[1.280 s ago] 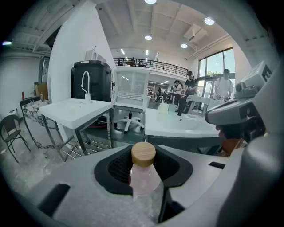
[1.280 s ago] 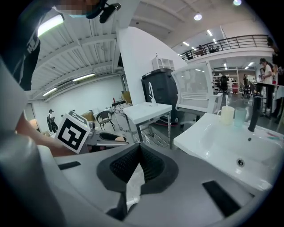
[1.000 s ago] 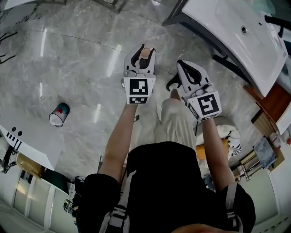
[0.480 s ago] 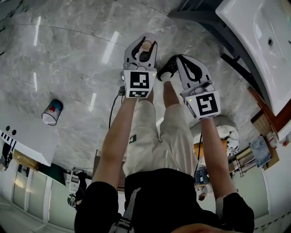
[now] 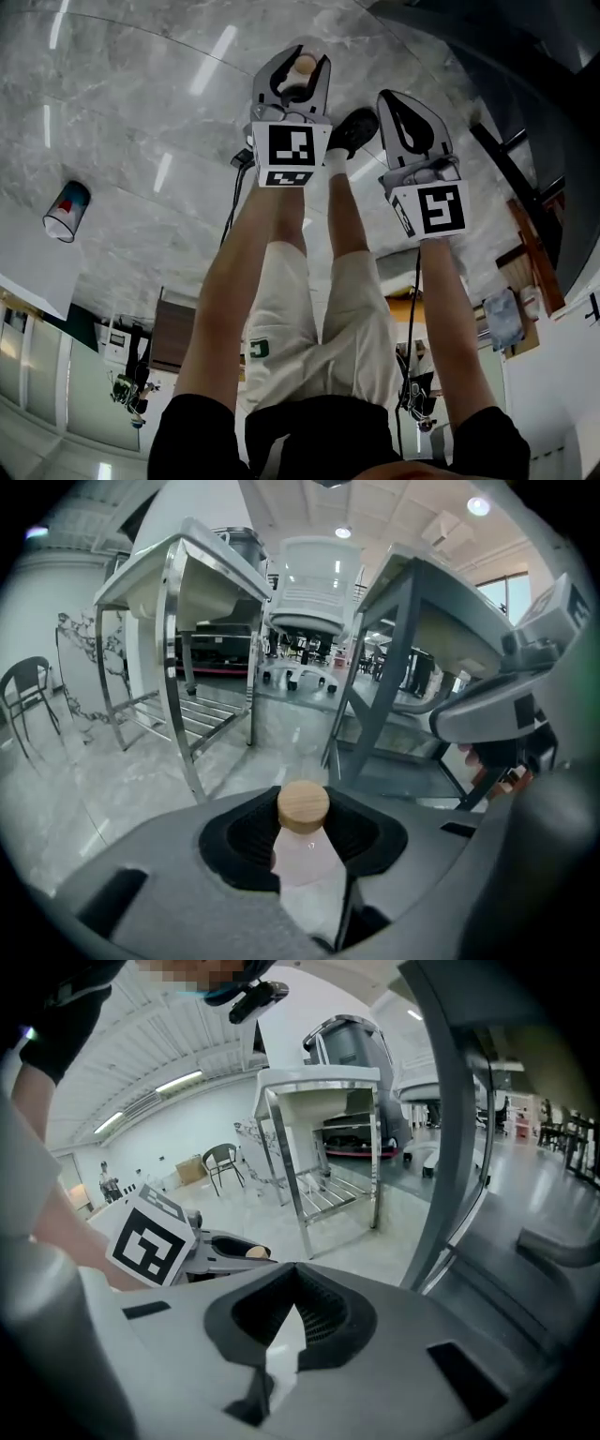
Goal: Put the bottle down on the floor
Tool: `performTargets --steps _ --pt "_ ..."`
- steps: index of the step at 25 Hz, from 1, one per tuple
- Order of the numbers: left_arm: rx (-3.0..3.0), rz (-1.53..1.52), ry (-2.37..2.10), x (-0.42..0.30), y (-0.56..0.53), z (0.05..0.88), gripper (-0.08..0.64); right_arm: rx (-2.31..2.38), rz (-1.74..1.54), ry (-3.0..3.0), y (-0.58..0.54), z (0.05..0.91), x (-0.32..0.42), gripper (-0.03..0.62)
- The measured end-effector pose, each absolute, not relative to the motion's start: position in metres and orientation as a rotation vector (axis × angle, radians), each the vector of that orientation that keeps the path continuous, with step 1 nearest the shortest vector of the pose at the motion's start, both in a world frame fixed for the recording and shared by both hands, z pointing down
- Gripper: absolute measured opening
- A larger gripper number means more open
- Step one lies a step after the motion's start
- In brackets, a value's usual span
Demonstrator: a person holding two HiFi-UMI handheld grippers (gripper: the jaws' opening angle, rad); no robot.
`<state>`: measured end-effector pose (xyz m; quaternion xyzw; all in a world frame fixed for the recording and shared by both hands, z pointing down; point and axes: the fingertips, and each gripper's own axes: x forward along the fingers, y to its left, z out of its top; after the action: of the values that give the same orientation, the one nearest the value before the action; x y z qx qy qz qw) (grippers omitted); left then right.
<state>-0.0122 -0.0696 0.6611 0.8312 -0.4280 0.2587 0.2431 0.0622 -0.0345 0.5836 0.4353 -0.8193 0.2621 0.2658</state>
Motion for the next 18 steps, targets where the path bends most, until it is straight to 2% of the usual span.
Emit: performTargets --steps 18 --pt "2.252 0.762 -1.171 0.018 -0.062 0.876 0.147 0.985 0.657 -2.187 -0.029 0.770 0.079 0.005"
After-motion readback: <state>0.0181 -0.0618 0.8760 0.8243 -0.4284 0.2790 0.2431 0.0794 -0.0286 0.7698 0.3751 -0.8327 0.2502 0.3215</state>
